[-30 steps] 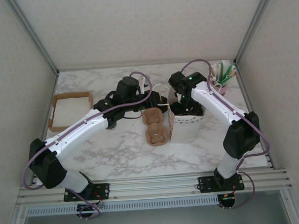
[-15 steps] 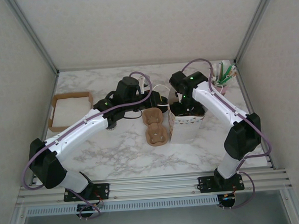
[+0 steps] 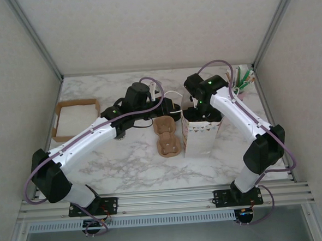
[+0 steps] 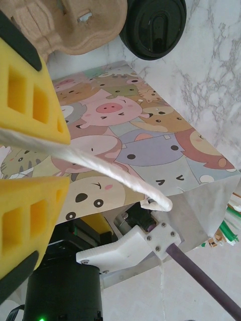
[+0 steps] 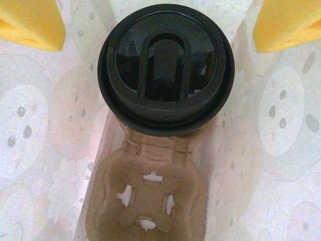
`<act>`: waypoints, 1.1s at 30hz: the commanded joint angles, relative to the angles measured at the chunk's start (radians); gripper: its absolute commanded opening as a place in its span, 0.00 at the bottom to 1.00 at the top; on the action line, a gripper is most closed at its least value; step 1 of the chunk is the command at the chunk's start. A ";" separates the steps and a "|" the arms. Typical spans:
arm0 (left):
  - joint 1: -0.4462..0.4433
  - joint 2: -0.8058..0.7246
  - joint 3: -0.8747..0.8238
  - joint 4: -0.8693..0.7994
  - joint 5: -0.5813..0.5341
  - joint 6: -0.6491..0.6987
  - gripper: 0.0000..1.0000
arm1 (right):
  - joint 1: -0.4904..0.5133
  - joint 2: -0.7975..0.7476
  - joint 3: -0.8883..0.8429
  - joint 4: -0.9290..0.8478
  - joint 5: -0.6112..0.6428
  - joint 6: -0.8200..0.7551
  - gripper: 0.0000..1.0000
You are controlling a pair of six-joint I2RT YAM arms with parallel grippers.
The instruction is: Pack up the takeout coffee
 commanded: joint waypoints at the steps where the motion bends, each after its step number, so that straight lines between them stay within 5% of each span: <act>1: 0.002 -0.003 0.027 -0.004 -0.009 -0.003 0.24 | 0.007 -0.026 0.018 -0.026 -0.003 0.018 0.97; 33: -0.009 -0.006 0.018 0.003 0.005 0.004 0.25 | -0.003 0.057 0.023 -0.027 -0.021 0.028 0.99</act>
